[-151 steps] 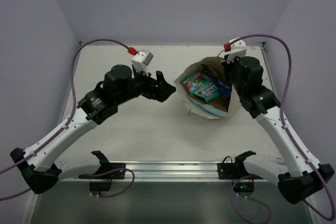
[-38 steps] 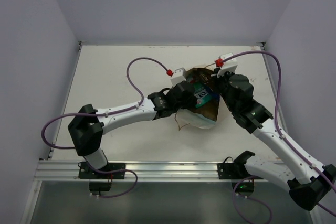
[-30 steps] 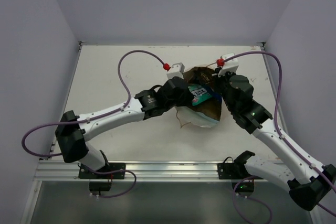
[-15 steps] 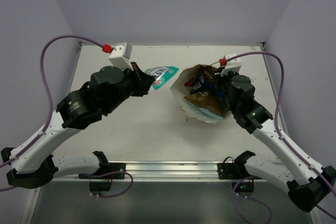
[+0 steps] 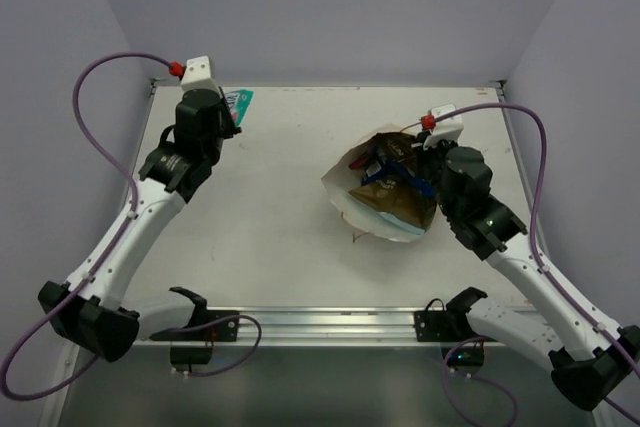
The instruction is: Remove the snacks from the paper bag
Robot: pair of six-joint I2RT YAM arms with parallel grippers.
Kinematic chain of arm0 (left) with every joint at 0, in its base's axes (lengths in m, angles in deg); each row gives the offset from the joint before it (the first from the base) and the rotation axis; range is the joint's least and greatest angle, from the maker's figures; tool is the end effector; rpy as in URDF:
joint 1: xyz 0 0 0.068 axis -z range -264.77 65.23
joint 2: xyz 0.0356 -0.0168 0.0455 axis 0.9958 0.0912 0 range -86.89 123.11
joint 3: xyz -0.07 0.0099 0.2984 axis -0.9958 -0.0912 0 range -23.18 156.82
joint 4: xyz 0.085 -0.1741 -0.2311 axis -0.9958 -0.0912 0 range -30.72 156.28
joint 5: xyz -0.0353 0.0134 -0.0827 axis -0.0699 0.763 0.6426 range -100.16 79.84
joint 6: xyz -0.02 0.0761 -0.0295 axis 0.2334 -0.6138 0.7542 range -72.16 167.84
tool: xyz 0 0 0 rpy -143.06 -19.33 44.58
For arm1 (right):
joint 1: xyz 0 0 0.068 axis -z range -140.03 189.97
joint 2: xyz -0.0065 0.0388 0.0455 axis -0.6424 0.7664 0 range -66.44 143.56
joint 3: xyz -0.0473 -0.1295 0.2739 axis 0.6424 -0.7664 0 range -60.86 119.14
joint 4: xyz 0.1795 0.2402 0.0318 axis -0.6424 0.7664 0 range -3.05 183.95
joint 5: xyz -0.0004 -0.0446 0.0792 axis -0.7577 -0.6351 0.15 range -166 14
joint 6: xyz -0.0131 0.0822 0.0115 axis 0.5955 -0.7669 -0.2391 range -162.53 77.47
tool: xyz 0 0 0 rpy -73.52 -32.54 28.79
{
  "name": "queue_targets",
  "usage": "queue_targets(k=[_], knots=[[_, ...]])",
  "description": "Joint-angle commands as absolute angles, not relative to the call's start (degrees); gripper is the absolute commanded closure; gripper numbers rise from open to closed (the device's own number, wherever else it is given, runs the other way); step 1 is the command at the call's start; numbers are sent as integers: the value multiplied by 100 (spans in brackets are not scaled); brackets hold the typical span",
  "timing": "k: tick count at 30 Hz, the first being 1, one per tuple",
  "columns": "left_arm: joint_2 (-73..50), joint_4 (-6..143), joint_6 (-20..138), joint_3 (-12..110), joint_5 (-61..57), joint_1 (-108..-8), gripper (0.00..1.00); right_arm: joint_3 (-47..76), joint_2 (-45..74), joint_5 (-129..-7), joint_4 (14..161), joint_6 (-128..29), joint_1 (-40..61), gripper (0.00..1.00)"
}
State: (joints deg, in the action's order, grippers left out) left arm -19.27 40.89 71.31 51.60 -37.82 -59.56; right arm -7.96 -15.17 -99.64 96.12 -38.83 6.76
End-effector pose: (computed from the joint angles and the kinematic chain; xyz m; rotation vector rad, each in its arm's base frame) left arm 0.3005 -0.1037 0.4416 -0.2972 1.8296 -0.1348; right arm 0.2327 0.1169 0.3962 -0.2372 1.6746 0.0347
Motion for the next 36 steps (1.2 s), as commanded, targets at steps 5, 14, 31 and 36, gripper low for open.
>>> queue_targets(k=[5,14,31,36], knots=[[-824,7399,6121,4196,-2854,-7219,100,-822,-1722,-9587,9846,-4033,719,100],[1127,8606,6260,3826,-2379,-7721,96,-989,-1871,-9393,9846,-3919,719,100],[-1981,6013,8675,3096,-2264,-5781,4,-919,-1766,-9507,9872,-3972,719,100],[-2677,5960,9943,2841,-3184,-3847,5,-752,-1564,-9499,9925,-4095,719,100]])
